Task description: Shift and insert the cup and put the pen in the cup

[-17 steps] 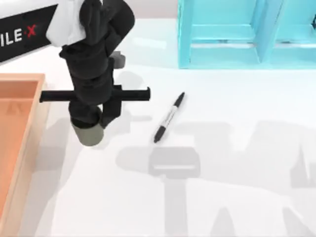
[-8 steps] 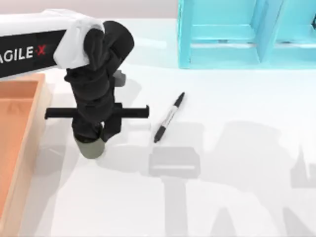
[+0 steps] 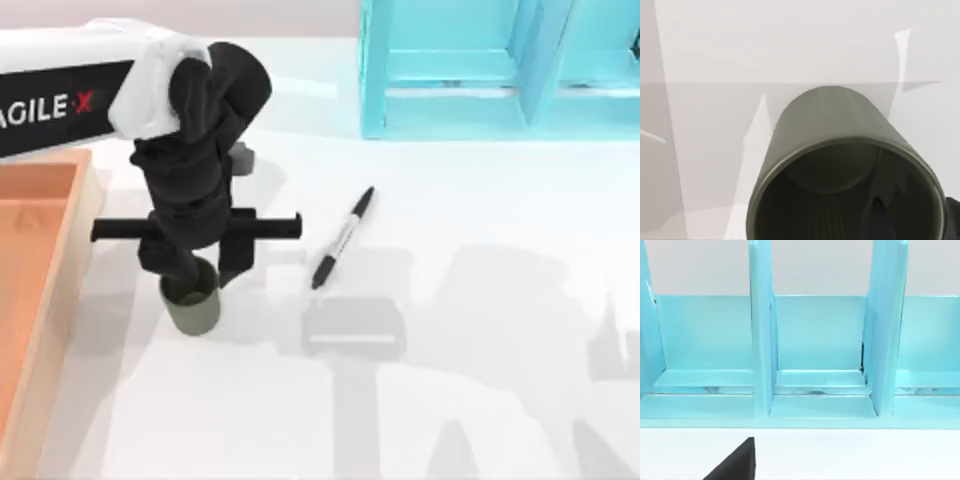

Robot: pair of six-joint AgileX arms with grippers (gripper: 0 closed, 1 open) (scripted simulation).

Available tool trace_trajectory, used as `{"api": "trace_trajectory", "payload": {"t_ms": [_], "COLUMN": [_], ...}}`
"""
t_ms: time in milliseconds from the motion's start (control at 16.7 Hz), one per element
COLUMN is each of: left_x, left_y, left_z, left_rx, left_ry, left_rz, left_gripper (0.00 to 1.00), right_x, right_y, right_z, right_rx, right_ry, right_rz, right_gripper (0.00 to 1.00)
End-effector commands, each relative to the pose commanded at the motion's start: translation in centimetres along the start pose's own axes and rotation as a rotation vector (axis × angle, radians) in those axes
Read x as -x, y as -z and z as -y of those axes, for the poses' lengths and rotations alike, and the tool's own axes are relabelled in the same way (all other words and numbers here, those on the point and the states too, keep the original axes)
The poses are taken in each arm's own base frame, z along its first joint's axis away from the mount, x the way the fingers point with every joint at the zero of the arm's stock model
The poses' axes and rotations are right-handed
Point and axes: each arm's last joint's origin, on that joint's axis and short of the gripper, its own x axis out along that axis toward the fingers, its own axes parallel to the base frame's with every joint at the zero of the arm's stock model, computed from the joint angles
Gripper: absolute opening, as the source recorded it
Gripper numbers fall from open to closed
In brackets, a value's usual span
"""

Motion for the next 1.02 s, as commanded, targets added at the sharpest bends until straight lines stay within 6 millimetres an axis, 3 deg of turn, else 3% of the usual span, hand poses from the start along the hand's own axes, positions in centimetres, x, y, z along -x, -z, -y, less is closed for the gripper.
{"api": "trace_trajectory", "payload": {"t_ms": [360,1020], "left_x": [0.00,0.37], "left_y": [0.00,-0.08], "left_z": [0.00,0.15], "left_rx": [0.000,-0.002], "left_ry": [0.000,0.001], "left_rz": [0.000,0.000], "left_gripper": [0.98,1.00], "right_x": [0.00,0.00], "right_y": [0.00,0.00], "right_z": [0.00,0.00], "right_rx": [0.000,0.000], "right_ry": [0.000,0.000], "right_rz": [0.000,0.000], "right_gripper": [1.00,1.00]}}
